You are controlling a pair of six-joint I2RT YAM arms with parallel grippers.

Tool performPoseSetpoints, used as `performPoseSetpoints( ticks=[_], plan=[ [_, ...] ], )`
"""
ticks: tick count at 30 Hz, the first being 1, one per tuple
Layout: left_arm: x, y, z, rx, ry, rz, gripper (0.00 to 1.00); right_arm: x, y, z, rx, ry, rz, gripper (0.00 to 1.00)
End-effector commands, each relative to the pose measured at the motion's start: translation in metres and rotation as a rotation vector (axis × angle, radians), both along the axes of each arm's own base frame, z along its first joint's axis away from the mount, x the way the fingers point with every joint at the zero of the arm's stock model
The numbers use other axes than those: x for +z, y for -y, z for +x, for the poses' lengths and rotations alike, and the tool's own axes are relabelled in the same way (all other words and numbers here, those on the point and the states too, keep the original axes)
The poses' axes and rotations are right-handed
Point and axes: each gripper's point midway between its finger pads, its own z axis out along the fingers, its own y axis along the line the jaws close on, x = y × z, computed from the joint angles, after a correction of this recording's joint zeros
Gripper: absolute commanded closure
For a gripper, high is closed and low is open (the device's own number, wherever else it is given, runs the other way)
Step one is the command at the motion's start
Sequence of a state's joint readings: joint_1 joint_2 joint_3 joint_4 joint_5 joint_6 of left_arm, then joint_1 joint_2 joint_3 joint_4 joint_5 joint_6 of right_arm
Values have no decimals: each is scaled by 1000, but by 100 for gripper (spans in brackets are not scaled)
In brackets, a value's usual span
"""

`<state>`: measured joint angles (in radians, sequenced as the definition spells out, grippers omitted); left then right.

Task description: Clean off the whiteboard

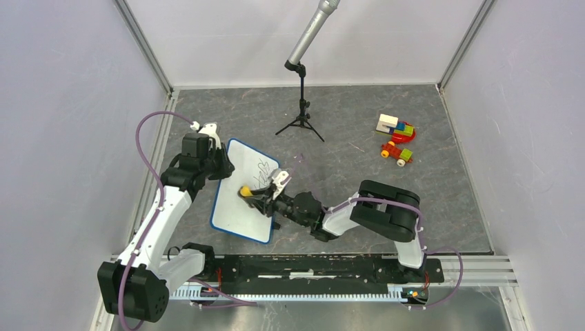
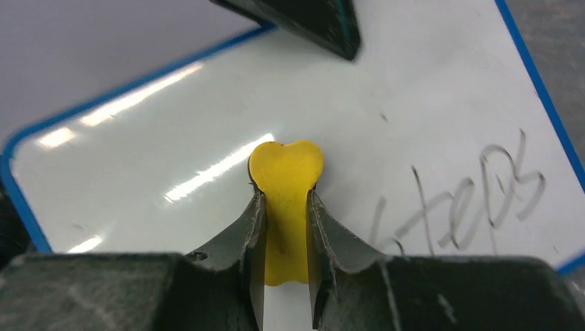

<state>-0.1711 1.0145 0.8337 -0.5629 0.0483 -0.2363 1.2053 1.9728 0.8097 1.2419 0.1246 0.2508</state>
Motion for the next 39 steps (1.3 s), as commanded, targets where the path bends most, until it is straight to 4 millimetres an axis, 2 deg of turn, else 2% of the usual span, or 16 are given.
performPoseSetpoints(
  ticks=[1, 4, 7, 8, 13, 16, 19, 22, 26, 29, 33, 37, 39],
  plan=[
    [-11, -7, -11, -4, -48, 56, 98, -97, 58, 3, -71, -147, -253, 84],
    [-11, -5, -13, -10, -49, 46, 98, -104, 69, 0, -70, -143, -294, 84],
    [-12, -4, -13, -11, -53, 42, 98, -94, 55, -1, -35, -119, -303, 84],
    [-12, -3, -13, -13, -55, 42, 98, -87, 48, 0, -28, -109, -299, 84],
    [-12, -1, -13, -21, -52, 37, 98, -25, 8, 8, 3, -50, -186, 84],
    [-11, -2, -12, -20, -50, 40, 98, -13, -8, 18, 4, -38, -162, 83],
    [-11, -2, -13, -20, -48, 42, 98, -29, -10, 24, -1, -59, -189, 83],
    [-10, 0, -13, -29, -44, 34, 98, -60, 13, 23, -33, -100, -234, 83],
    [-12, 1, -12, -36, -50, 33, 98, -96, 55, 13, -82, -163, -295, 83],
    [-12, 3, -12, -43, -53, 25, 98, -99, 67, 10, -90, -167, -317, 83],
    [-11, 4, -12, -50, -46, 22, 98, -60, 49, 9, -41, -132, -232, 83],
    [-11, 3, -13, -46, -45, 27, 98, -6, 6, 16, 26, -91, -119, 83],
    [-10, 3, -13, -45, -38, 27, 98, 10, -12, 23, 37, -83, -79, 83]
  ],
)
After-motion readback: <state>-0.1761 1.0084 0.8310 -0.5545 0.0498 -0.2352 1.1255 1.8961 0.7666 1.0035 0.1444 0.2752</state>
